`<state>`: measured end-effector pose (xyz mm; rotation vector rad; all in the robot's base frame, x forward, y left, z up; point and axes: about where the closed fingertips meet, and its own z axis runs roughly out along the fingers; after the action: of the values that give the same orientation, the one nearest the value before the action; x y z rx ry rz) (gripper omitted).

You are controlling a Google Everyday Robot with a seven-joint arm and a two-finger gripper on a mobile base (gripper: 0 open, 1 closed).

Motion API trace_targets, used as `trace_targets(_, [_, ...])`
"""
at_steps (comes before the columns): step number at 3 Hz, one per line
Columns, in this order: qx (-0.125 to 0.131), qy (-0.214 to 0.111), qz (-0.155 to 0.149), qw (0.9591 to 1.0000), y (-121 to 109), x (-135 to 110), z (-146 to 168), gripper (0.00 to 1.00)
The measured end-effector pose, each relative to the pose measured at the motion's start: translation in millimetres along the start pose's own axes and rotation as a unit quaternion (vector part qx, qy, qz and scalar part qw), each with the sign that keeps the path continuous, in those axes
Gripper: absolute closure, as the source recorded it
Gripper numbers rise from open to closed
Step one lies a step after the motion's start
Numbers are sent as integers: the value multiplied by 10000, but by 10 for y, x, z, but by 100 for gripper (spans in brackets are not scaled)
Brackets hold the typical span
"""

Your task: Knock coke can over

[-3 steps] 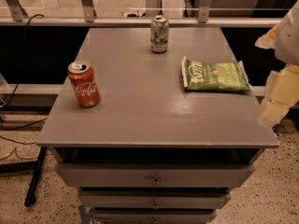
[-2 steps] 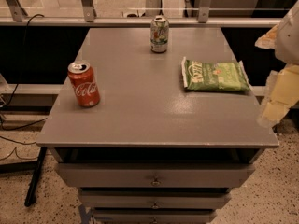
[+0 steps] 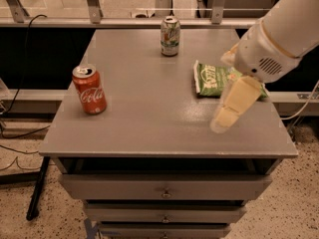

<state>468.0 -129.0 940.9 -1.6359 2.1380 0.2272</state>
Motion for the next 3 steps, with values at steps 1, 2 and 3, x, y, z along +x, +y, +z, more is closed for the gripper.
trace_targets(1, [-299,-652,136,9973,34,-568,341,0])
trace_targets(2, [-299,-652,136,9973,34,-568,341,0])
trace_targets(3, [-376,-905,68,9952,57,-770,464,0])
